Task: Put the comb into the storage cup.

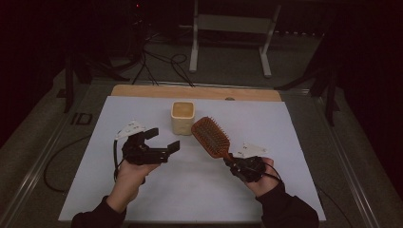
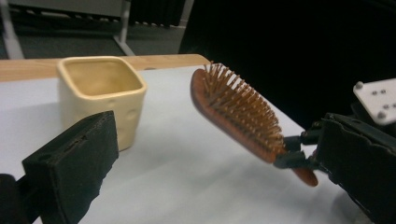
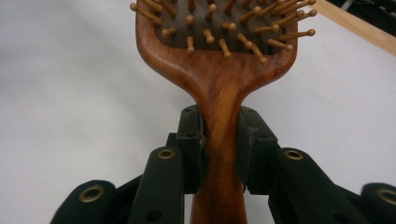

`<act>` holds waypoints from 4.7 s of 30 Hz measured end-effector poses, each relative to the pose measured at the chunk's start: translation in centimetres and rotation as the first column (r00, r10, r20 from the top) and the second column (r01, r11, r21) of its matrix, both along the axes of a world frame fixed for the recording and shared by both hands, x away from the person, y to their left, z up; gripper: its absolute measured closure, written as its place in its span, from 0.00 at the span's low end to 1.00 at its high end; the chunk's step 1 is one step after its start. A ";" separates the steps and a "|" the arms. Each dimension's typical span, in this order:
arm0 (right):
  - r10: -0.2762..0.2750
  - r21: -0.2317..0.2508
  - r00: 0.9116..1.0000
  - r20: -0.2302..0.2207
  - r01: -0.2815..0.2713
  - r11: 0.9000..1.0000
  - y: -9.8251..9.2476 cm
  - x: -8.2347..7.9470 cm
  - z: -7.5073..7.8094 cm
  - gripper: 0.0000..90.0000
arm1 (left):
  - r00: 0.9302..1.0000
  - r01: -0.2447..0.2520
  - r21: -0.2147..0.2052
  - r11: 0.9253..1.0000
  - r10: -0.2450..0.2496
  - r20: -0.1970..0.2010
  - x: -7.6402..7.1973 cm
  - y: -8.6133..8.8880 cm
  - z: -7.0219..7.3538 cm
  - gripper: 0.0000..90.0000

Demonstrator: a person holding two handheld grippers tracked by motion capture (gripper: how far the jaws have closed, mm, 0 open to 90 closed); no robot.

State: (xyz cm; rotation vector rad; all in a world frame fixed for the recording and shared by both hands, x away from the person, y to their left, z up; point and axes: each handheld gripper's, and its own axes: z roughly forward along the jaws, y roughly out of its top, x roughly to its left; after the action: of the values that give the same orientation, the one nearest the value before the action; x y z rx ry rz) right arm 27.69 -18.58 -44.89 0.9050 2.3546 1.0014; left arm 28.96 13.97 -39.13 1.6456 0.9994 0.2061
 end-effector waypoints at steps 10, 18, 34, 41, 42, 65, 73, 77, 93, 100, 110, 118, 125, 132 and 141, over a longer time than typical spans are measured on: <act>0.024 -0.005 1.000 0.020 -0.024 1.000 0.6 -0.5 0.2 0.81 | 0.997 -0.002 -0.091 0.996 -0.005 -0.077 2.1 -1.9 -1.2 0.00; 0.032 -0.001 0.999 0.022 -0.032 0.999 1.1 -0.8 0.3 0.81 | 0.991 0.002 -0.165 0.986 -0.024 -0.128 3.0 -3.4 -2.1 0.00; 0.058 0.010 0.998 0.039 -0.059 0.998 1.7 -1.4 0.6 0.81 | 0.976 -0.013 -0.245 0.970 -0.042 -0.215 4.1 -5.6 -4.3 0.00; 0.078 0.010 0.996 0.036 -0.079 0.997 1.9 -1.5 0.5 0.81 | 0.967 -0.026 -0.289 0.957 -0.048 -0.248 4.4 -5.8 -4.9 0.03; 0.080 0.004 0.996 0.041 -0.080 0.997 2.0 -1.5 0.5 0.81 | 0.967 -0.026 -0.290 0.957 -0.049 -0.250 4.5 -5.8 -4.9 0.06; 0.091 -0.009 0.995 0.032 -0.091 0.996 2.1 -1.5 0.3 0.81 | 0.961 -0.003 -0.356 0.935 -0.096 -0.260 4.5 -5.8 -5.3 0.48; 0.090 -0.013 0.996 0.023 -0.090 0.996 2.2 -1.4 0.0 0.81 | 0.965 0.029 -0.353 0.935 -0.118 -0.232 4.2 -5.9 -4.7 0.56; 0.091 0.001 0.996 0.024 -0.091 0.996 2.1 -1.4 0.1 0.81 | 0.966 0.037 -0.365 0.930 -0.127 -0.227 4.2 -5.9 -4.4 0.58; 0.078 0.101 0.996 0.036 -0.081 0.992 1.2 -1.3 0.7 0.58 | 0.979 0.116 -0.322 0.940 -0.163 -0.124 4.1 -6.4 -1.2 0.61; 0.087 0.149 0.996 0.012 -0.088 0.985 0.3 -1.0 0.7 0.31 | 0.983 0.123 -0.312 0.942 -0.159 -0.091 4.2 -5.9 0.5 0.61; 0.087 0.139 0.995 0.041 -0.092 0.986 -0.4 -0.7 0.2 0.11 | 0.991 0.105 -0.284 0.953 -0.123 -0.047 4.5 -4.8 2.9 0.61; 0.062 0.134 0.998 0.018 -0.063 0.989 -1.6 -0.2 -0.4 0.09 | 0.996 0.089 -0.262 0.961 -0.092 0.003 4.9 -3.7 5.4 0.61; 0.048 0.145 0.999 0.016 -0.050 0.988 -2.6 -0.1 -0.8 0.09 | 0.998 0.060 -0.236 0.970 -0.054 0.030 5.6 -2.8 7.4 0.61; 0.052 0.146 0.998 0.018 -0.054 0.988 -2.9 -0.2 -1.0 0.09 | 0.998 0.043 -0.217 0.975 -0.030 0.061 6.3 -2.0 9.4 0.61; 0.069 0.123 0.995 0.068 -0.077 0.989 -3.4 -1.1 -0.9 0.09 | 0.994 -0.013 -0.197 0.980 0.033 0.101 7.5 -0.7 11.6 0.61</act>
State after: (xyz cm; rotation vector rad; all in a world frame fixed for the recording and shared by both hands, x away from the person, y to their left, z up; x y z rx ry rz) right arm 26.54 -21.98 -45.82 0.8253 2.3077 1.2015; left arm 36.44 13.25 -27.52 1.4298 0.9299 0.1999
